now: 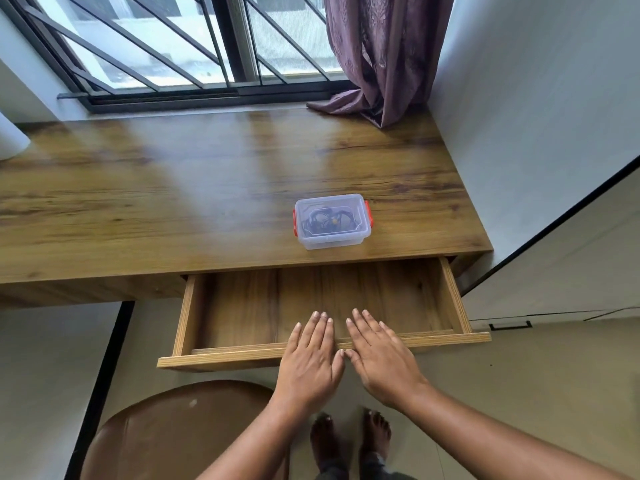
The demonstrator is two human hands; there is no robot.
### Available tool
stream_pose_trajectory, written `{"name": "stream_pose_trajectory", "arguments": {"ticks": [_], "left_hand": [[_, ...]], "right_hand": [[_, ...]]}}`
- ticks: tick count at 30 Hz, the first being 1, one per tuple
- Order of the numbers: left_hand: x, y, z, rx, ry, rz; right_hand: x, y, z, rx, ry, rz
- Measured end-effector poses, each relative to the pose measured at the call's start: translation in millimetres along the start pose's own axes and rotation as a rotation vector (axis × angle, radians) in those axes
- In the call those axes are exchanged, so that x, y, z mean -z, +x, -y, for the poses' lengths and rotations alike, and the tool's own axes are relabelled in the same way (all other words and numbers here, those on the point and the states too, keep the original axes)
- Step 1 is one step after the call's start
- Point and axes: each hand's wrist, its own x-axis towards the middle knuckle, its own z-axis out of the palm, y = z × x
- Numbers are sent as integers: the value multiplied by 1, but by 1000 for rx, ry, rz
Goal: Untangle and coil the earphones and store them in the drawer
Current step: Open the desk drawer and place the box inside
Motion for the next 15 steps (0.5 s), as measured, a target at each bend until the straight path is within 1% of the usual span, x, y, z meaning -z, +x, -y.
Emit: {"name": "stream_pose_trajectory", "arguments": {"ticks": [6, 9, 15], "left_hand": [[2, 10, -1, 22, 34, 46], [-5, 5, 0, 18, 14, 72], [-13, -15, -5, 8, -5, 64]], "right_hand": [[2, 4, -4, 18, -46, 46], [-4, -2, -3, 25, -26, 73], [-16, -18, 1, 26, 11, 87]]}}
